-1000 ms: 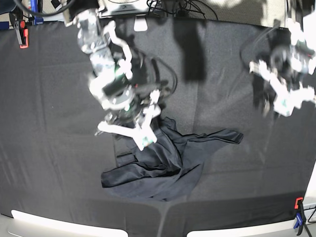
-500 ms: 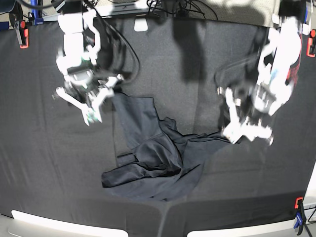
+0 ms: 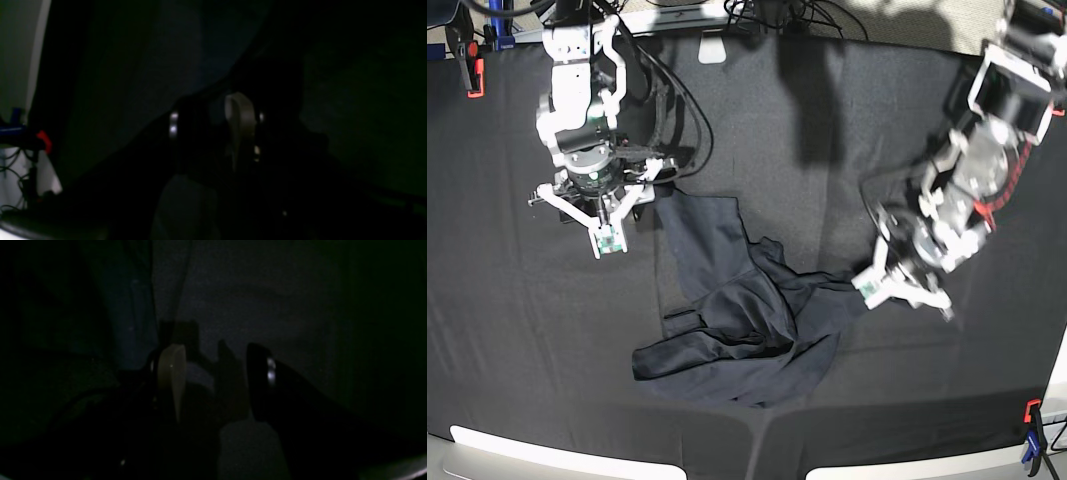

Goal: Layout the t-shirt on the table in an organized manner, then fold the t-shirt properly

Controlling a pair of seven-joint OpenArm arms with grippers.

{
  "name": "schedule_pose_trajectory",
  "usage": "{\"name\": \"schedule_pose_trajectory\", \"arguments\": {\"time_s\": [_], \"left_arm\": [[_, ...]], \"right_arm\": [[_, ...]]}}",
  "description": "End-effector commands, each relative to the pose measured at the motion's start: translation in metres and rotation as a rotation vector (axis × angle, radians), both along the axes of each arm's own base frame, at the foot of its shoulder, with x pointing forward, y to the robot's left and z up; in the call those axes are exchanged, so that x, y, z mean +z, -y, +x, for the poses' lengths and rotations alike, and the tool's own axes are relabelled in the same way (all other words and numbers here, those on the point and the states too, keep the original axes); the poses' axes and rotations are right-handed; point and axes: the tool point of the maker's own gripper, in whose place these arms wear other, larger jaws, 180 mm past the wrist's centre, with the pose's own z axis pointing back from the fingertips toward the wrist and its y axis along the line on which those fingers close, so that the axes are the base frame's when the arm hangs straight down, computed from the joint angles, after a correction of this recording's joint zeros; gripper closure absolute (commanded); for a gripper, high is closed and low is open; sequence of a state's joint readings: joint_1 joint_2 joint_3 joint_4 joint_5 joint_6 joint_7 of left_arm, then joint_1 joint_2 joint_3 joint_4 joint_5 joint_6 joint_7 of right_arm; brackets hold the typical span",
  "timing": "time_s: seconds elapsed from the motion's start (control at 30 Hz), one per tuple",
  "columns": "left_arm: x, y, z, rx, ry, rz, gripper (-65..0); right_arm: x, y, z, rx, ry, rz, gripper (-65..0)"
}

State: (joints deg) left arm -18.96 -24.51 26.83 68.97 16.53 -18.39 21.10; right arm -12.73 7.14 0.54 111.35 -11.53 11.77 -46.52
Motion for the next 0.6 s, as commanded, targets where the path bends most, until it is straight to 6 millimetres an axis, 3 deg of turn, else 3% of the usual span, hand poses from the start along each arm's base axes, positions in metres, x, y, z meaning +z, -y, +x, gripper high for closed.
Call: {"name": "schedule_pose_trajectory", "arguments": {"time_s": [0.0,0.37,0.57], "left_arm": [[0.023,0.002,0.017,-0.008,0.067,-0.027,-18.2],[0.041,0.017,0.026,-0.067,0.133,-0.085,-18.2],[0.016,0.02,0.016,-0.089,0.047,-0.09,-18.2]], "right_arm": [[0.012,0.0,0.007,0.002,0.049,0.001,-28.8],[0.012,0.0,0.007,0.001,0.049,0.001,-28.8],[0.012,-0.005,0.007,-0.002,0.049,0.019,-28.8]]}}
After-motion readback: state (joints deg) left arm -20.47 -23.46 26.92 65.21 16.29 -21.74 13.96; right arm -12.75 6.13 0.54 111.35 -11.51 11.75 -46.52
